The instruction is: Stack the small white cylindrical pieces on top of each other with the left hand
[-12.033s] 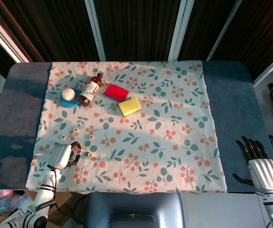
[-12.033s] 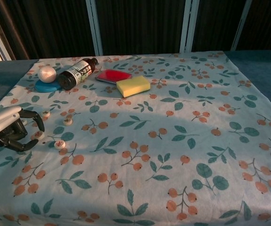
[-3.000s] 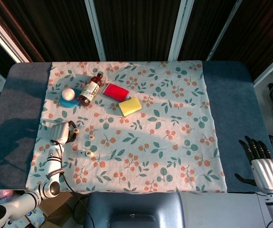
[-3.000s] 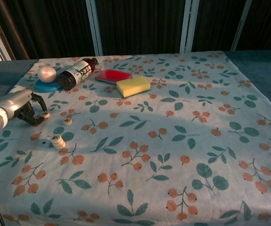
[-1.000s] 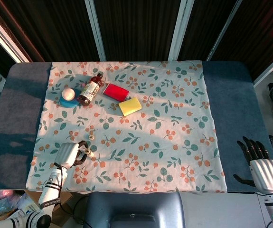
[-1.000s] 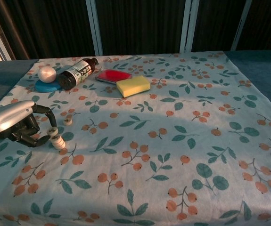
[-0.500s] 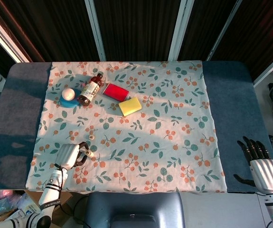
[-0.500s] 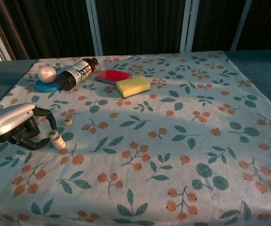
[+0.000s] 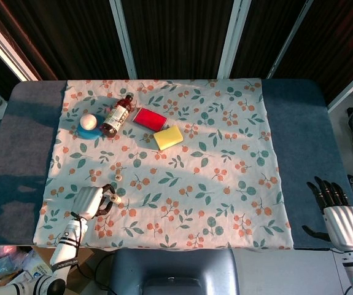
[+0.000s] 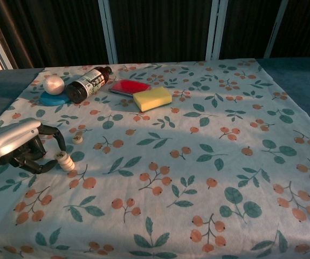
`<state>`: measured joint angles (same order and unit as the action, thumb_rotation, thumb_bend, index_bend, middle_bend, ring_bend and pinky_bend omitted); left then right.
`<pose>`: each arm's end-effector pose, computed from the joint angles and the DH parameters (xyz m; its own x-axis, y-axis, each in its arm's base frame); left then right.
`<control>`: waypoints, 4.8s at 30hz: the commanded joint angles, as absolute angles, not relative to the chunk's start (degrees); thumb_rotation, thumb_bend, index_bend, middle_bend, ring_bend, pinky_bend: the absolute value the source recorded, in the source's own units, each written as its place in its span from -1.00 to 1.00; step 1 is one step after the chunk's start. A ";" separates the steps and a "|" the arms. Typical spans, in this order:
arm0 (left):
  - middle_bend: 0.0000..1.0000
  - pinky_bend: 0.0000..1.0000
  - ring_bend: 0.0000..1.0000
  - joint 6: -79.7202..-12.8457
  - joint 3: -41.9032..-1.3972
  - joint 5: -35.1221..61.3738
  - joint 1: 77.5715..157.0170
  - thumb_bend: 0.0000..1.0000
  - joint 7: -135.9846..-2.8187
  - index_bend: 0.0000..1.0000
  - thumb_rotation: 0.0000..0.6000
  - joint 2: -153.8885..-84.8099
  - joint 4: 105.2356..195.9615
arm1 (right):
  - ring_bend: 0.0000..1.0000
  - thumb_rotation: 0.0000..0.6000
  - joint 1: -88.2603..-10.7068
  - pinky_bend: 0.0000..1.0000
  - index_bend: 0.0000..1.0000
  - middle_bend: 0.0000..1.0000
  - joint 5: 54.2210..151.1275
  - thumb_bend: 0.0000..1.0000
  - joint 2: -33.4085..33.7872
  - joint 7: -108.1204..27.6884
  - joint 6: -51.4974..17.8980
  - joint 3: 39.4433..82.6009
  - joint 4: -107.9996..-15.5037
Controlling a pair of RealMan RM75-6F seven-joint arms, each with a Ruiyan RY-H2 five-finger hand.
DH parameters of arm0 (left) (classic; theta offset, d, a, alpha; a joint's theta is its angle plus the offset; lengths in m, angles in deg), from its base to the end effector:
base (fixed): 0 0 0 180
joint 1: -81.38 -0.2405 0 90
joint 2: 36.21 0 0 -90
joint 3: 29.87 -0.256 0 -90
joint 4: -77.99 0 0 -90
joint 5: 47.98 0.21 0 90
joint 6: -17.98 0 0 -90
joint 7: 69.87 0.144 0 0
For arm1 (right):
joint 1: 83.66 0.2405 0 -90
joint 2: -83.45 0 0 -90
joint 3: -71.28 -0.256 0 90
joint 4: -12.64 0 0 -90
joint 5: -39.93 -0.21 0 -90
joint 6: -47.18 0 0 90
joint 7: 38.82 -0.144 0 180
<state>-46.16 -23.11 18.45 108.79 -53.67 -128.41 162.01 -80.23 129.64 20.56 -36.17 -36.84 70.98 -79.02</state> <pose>-0.2208 0.2826 -0.0223 0.3074 0.2821 0.9088 0.9502 -0.1420 -0.2773 -0.3157 -0.1636 0.1550 0.4735 -0.0709 0.8779 -0.8807 -0.0525 0.4708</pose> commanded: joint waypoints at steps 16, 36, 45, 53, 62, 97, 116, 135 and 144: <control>1.00 1.00 1.00 -48.45 -17.04 18.99 109.39 -0.20 -59.98 -0.19 1.00 -123.14 167.58 | -1.00 1.00 -80.17 -1.00 -1.00 -1.00 129.62 -0.70 20.49 -36.18 -36.79 70.91 -79.05; 1.00 1.00 1.00 -35.80 -13.84 7.65 119.01 -0.22 -55.00 -0.14 1.00 -131.21 149.72 | -1.00 1.00 -80.19 -1.00 -1.00 -1.00 128.70 -0.70 20.64 -36.45 -36.62 70.58 -78.96; 1.00 1.00 1.00 -34.99 -15.25 7.47 119.68 -0.23 -55.04 -0.14 1.00 -133.10 147.89 | -1.00 1.00 -80.04 -1.00 -1.00 -1.00 128.94 -0.70 20.37 -35.83 -36.36 70.72 -79.21; 1.00 1.00 1.00 -34.69 -15.62 6.70 120.42 -0.23 -54.36 -0.14 1.00 -135.07 145.18 | -1.00 1.00 -80.32 -1.00 -1.00 -1.00 128.94 -0.69 20.63 -36.45 -36.87 70.69 -79.09; 1.00 1.00 1.00 -34.66 -15.89 6.60 120.78 -0.23 -54.12 -0.14 1.00 -136.43 142.96 | -1.00 1.00 -80.44 -1.00 -1.00 -1.00 128.98 -0.69 20.70 -36.68 -37.10 70.65 -79.03; 1.00 1.00 1.00 -38.56 -15.87 10.65 119.11 -0.23 -56.16 0.05 1.00 -133.58 147.89 | -1.00 1.00 -80.28 -1.00 -1.00 -1.00 128.68 -0.69 20.60 -36.30 -36.60 70.54 -79.16; 1.00 1.00 1.00 -44.38 -22.46 15.09 112.31 -0.23 -53.37 0.03 1.00 -120.00 172.37 | -1.00 1.00 -80.17 -1.00 -1.00 -1.00 129.39 -0.70 20.46 -35.87 -36.57 70.89 -79.34; 1.00 1.00 1.00 -44.12 -23.43 16.32 111.02 -0.23 -56.64 0.02 1.00 -122.11 167.43 | -1.00 1.00 -80.33 -1.00 -1.00 -1.00 129.52 -0.70 20.57 -36.17 -36.85 70.95 -79.22; 1.00 1.00 1.00 -44.06 -23.10 16.46 111.27 -0.23 -56.22 0.02 1.00 -123.25 166.78 | -1.00 1.00 -80.30 -1.00 -1.00 -1.00 129.65 -0.70 20.56 -36.18 -36.77 71.03 -79.17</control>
